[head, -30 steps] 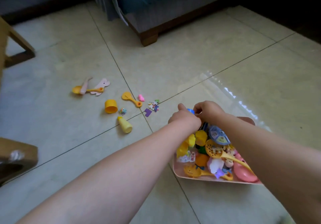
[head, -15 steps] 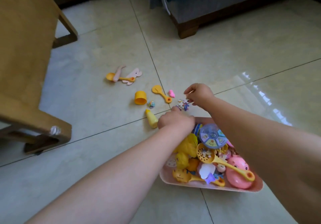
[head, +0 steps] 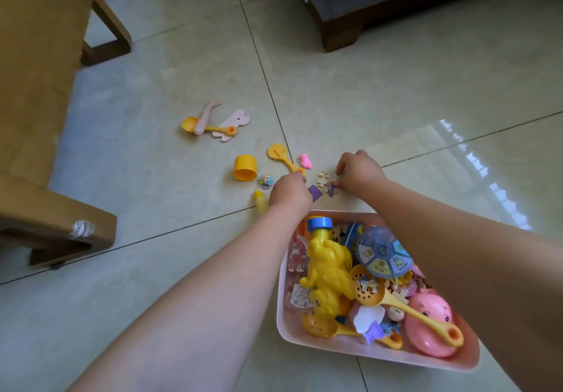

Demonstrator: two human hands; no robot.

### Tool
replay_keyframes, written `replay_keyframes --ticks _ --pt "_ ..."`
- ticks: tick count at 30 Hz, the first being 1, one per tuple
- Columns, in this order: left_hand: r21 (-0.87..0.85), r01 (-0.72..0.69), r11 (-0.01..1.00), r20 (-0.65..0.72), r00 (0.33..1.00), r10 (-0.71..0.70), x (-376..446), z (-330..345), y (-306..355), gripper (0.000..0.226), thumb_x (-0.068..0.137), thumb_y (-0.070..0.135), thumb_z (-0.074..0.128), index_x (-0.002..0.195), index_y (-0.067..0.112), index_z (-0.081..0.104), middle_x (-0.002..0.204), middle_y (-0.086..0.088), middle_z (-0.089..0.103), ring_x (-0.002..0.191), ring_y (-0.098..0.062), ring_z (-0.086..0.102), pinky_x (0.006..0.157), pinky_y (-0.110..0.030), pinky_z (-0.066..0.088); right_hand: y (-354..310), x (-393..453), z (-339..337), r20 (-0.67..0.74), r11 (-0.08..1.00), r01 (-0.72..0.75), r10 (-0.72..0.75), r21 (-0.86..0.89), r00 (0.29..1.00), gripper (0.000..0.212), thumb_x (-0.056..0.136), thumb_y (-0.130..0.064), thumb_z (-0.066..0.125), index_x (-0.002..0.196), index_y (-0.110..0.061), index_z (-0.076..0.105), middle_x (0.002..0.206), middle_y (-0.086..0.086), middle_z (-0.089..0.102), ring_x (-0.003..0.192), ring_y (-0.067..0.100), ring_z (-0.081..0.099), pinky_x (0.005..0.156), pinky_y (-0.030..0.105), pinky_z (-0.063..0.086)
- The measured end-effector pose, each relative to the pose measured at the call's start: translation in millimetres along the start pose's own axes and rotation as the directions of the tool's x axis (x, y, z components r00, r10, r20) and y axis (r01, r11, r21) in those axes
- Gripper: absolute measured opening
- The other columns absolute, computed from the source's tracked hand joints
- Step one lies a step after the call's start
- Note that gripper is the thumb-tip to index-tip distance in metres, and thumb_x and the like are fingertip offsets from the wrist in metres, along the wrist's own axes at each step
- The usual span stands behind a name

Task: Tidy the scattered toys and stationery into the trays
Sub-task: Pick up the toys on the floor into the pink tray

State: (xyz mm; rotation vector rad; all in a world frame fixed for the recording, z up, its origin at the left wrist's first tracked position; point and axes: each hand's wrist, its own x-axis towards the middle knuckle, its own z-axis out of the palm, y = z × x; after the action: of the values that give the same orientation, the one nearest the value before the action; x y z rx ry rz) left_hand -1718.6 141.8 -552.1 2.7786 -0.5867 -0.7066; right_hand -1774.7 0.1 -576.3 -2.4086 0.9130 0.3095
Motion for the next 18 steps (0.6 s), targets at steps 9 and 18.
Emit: replay_keyframes --ticks 9,18 --pt "0.188 -0.022 0.982 -0.003 1.0 0.023 22 14 16 0.055 0.082 0.018 0.069 0.133 0.007 0.053 0.109 -0.009 0.067 0.103 -0.027 0.064 0.078 -0.033 0.052 37 -23 -13 -0.012 0.959 -0.112 0.12 0.26 0.993 0.021 0.078 -0.024 0.076 0.095 -0.021 0.064 0.078 -0.002 0.058 0.072 0.017 0.055 0.053 0.025 0.037" --pt "-0.153 -0.221 0.963 -0.109 0.972 0.206 1 -2 12 0.019 0.079 0.011 0.069 0.097 0.016 0.063 0.1 -0.01 0.067 0.094 -0.03 0.061 0.076 -0.032 0.047 40 -71 -49 0.127 0.87 0.044 -0.121 0.491 0.984 0.01 0.088 -0.024 0.069 0.098 -0.024 0.072 0.075 -0.006 0.067 0.064 0.005 0.052 0.06 0.019 0.041"
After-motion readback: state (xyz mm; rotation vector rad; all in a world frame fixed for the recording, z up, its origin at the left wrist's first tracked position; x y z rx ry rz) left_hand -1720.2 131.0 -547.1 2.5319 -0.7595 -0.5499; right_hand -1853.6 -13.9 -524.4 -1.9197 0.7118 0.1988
